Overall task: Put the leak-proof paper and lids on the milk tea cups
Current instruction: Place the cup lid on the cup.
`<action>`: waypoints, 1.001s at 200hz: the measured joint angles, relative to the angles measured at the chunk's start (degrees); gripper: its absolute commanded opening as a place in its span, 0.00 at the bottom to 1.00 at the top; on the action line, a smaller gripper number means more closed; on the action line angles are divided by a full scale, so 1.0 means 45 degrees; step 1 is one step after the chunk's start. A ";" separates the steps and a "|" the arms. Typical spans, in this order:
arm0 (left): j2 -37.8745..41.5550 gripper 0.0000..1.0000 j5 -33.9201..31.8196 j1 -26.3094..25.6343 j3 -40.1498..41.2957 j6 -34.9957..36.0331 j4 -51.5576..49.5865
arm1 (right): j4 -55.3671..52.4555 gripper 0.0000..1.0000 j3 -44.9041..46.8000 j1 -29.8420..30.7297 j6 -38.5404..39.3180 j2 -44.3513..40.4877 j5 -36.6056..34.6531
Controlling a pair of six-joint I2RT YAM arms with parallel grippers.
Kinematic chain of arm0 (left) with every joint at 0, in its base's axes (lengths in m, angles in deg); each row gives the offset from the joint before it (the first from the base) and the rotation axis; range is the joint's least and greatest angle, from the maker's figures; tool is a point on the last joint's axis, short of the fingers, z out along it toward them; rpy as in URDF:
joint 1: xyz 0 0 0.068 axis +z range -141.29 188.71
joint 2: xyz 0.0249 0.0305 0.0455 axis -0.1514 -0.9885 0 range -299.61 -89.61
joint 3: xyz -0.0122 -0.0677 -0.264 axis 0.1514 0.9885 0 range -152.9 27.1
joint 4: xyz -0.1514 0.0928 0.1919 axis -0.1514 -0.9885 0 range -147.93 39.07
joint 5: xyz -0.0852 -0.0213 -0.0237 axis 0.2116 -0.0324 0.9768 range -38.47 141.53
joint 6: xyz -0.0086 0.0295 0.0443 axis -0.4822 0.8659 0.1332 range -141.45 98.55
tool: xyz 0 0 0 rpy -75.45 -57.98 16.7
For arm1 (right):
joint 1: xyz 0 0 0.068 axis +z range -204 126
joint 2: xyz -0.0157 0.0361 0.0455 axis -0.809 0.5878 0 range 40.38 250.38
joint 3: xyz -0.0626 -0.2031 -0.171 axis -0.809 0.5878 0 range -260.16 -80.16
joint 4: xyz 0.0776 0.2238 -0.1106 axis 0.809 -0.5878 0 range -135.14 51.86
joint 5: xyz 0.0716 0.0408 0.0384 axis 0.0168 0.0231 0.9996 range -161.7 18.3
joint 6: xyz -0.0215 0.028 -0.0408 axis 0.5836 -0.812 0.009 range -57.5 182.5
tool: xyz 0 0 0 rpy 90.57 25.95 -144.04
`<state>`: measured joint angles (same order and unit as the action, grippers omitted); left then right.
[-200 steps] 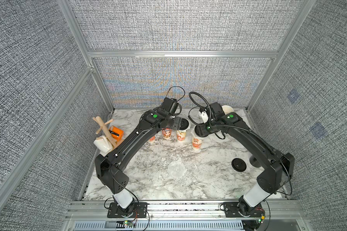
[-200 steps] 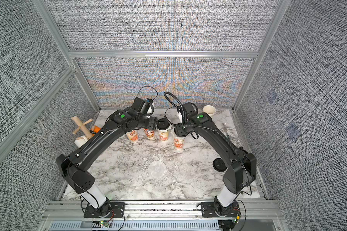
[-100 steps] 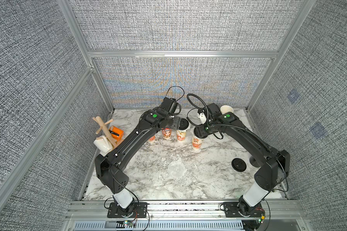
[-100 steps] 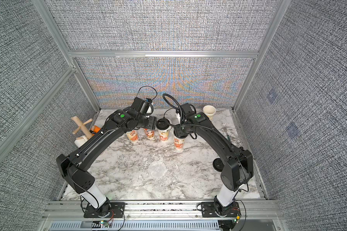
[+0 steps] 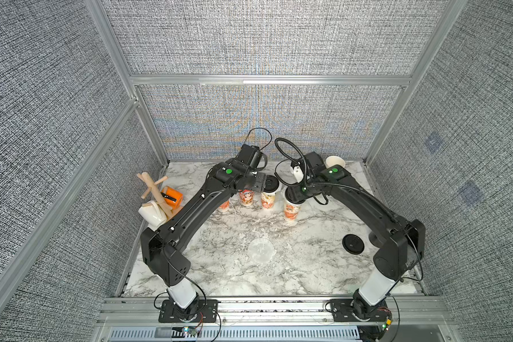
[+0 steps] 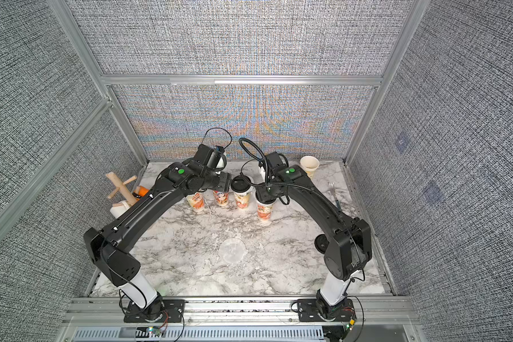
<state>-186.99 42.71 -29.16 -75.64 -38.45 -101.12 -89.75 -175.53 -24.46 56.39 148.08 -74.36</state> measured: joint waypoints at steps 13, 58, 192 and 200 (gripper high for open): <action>-0.0015 0.71 0.0019 0.0000 0.0019 0.0005 -0.0005 | 0.0005 0.57 0.0000 0.0000 0.0000 0.0053 -0.0005; -0.0097 0.71 0.0714 0.0000 0.0039 0.0044 0.0000 | 0.0185 0.58 0.0107 -0.0005 -0.0015 0.0092 -0.0058; -0.0636 0.71 0.3342 0.0005 -0.0053 0.0194 0.0180 | 0.0282 0.73 0.0189 0.0005 -0.0151 -0.0228 0.0000; -0.0636 0.71 0.3342 0.0005 -0.0063 0.0194 0.0180 | 0.0277 0.73 0.0189 0.0005 -0.0155 -0.0243 0.0010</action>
<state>-189.86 57.75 -29.14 -75.92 -37.57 -100.31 -88.50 -174.68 -24.43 55.69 146.99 -74.32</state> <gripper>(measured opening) 0.706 0.730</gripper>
